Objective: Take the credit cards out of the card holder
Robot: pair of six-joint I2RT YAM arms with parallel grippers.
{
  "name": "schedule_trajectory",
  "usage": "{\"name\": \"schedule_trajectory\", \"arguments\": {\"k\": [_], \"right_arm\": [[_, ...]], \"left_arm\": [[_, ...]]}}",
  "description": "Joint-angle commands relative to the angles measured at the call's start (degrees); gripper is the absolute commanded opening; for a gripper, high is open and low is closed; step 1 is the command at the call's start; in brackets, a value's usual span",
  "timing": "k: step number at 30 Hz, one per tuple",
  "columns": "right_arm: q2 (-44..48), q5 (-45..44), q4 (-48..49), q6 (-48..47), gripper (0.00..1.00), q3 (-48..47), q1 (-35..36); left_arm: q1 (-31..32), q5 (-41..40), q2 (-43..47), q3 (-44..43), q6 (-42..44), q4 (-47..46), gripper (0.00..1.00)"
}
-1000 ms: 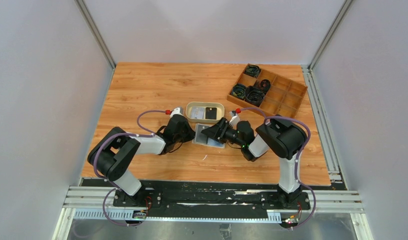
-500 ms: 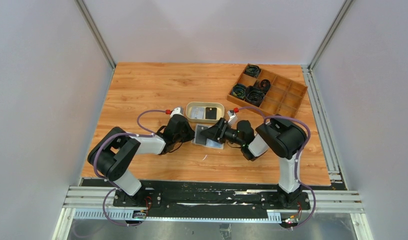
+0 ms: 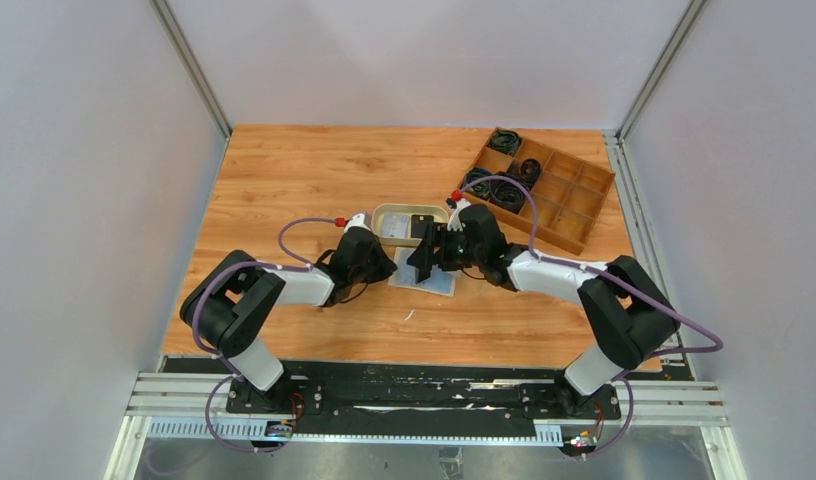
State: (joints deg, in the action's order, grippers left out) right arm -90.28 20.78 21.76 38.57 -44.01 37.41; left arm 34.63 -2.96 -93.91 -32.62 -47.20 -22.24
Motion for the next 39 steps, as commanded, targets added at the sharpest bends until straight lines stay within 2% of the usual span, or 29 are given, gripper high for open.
{"name": "schedule_trajectory", "arguments": {"k": [1, 6, 15, 23, 33, 39], "right_arm": [[1.36, -8.30, -17.26, -9.65, 0.72, -2.46, 0.68], [0.82, -8.47, -17.12, -10.49, 0.73, -2.14, 0.65], [-1.21, -4.61, -8.54, -7.37, 0.73, 0.26, 0.73], [-3.76, -8.34, -5.96, -3.33, 0.73, 1.95, -0.52], [-8.08, -0.88, 5.32, 3.62, 0.73, 5.68, -3.12], [-11.93, 6.02, 18.30, 11.98, 0.73, 12.39, -5.79]], "left_arm": [[0.79, 0.19, -5.27, 3.61, 2.21, 16.53, 0.00], [0.79, 0.24, -5.62, 3.39, 2.37, 16.66, 0.00], [0.81, 0.32, -6.11, 3.06, 2.51, 16.64, 0.00], [0.79, 0.32, -5.90, 3.58, 2.55, 16.50, 0.00], [0.79, -0.09, -5.51, 3.95, 2.64, 16.53, 0.00], [0.80, -0.29, -5.32, 4.28, 2.64, 16.49, 0.00]]}}
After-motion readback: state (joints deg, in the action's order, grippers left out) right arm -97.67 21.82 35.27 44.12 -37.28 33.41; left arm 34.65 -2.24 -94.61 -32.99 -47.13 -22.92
